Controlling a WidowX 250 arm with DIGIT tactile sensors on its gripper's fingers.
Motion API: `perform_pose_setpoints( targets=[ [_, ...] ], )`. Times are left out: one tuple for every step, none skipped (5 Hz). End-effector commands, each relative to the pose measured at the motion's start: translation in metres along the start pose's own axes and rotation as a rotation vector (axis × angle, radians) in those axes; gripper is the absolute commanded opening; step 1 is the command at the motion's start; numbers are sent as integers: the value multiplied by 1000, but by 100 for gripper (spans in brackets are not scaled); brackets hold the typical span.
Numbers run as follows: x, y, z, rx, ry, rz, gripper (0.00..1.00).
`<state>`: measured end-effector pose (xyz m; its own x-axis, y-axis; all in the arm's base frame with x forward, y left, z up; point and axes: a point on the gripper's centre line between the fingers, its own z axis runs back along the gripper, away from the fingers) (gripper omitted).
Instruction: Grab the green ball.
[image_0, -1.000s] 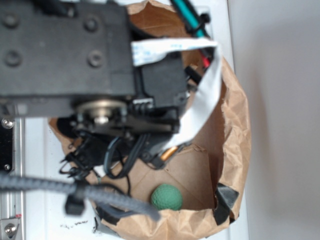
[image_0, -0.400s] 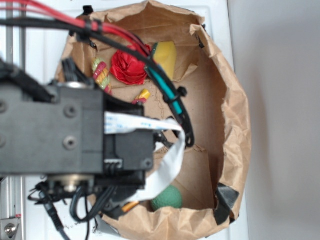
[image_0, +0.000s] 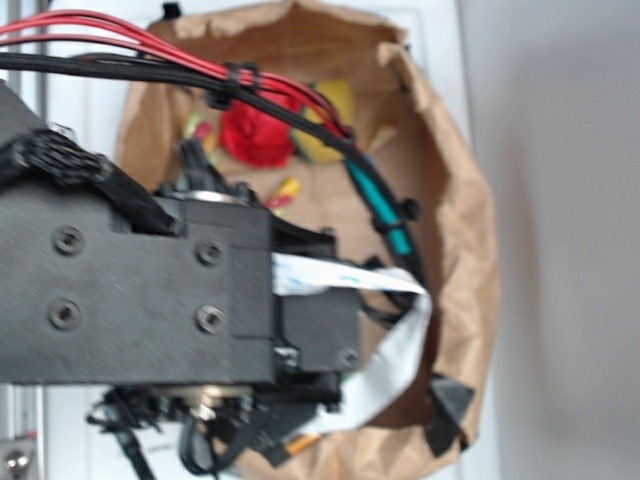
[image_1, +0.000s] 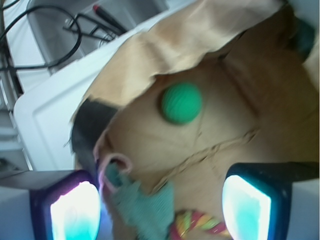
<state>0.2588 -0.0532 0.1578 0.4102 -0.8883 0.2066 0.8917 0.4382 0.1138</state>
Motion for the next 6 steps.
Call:
perform_pose_setpoints(
  targets=[
    [-2, 33, 18, 95, -13, 29, 100],
    [-21, 45, 26, 90, 0, 69, 100],
    [-47, 51, 30, 52, 28, 78, 100],
    [-53, 61, 21, 44, 63, 68, 100],
    [-37, 43, -8, 4, 80, -16, 100],
    [-30, 23, -28, -4, 140, -110, 100]
  ],
)
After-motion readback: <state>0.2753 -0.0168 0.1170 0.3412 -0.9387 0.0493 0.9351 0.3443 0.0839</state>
